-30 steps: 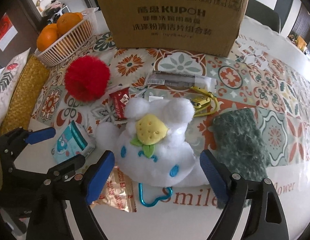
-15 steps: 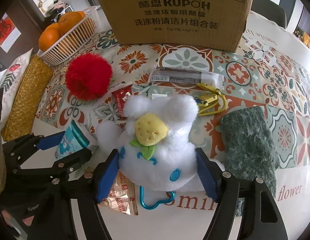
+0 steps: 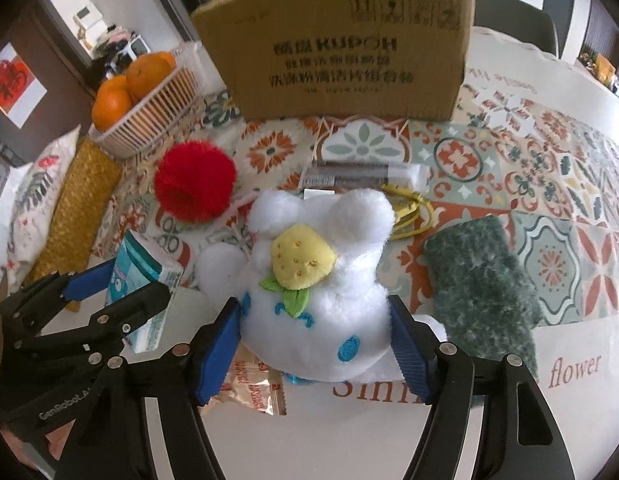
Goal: Organize soft objects
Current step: 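Close the right tool on the white plush while the left tool grips the blue tissue pack, then lift and carry the plush and tissue pack over the cardboard box with both tools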
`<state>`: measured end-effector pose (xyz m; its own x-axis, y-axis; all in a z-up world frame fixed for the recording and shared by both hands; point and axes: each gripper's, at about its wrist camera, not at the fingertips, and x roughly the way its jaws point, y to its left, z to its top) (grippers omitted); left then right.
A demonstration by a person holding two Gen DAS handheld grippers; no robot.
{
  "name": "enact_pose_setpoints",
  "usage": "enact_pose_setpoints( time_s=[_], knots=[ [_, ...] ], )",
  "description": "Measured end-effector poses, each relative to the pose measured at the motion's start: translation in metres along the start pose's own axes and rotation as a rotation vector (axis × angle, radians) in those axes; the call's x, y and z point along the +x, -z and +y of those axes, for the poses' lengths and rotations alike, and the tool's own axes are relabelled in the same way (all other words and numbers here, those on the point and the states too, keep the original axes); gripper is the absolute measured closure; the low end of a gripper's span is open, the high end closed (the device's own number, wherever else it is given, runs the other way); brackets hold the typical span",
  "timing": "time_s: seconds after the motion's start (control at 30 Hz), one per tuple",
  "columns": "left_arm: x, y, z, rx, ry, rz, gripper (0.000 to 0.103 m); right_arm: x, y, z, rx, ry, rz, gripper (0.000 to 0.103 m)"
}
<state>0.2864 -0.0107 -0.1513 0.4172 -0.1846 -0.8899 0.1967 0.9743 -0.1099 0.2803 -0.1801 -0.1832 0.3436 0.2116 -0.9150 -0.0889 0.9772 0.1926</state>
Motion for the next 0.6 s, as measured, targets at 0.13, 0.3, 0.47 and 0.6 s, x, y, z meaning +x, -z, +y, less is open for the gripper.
enact_pose_setpoints(
  time_s=[0.13, 0.3, 0.47, 0.6],
  knots=[
    [-0.016, -0.010, -0.003, 0.011, -0.006, -0.050, 0.045, -0.019, -0.004, 0.001, 0.009, 0.012, -0.049, 0.032],
    [-0.035, -0.023, -0.010, 0.016, 0.001, -0.107, 0.045, -0.042, -0.013, 0.003, 0.009, 0.026, -0.112, 0.032],
    [-0.052, -0.038, -0.015, 0.019, 0.017, -0.155, 0.045, -0.065, -0.023, 0.004, 0.011, 0.034, -0.178, 0.032],
    [-0.061, -0.049, -0.019, 0.029, 0.023, -0.187, 0.045, -0.080, -0.031, 0.002, 0.020, 0.034, -0.214, 0.032]
  ],
)
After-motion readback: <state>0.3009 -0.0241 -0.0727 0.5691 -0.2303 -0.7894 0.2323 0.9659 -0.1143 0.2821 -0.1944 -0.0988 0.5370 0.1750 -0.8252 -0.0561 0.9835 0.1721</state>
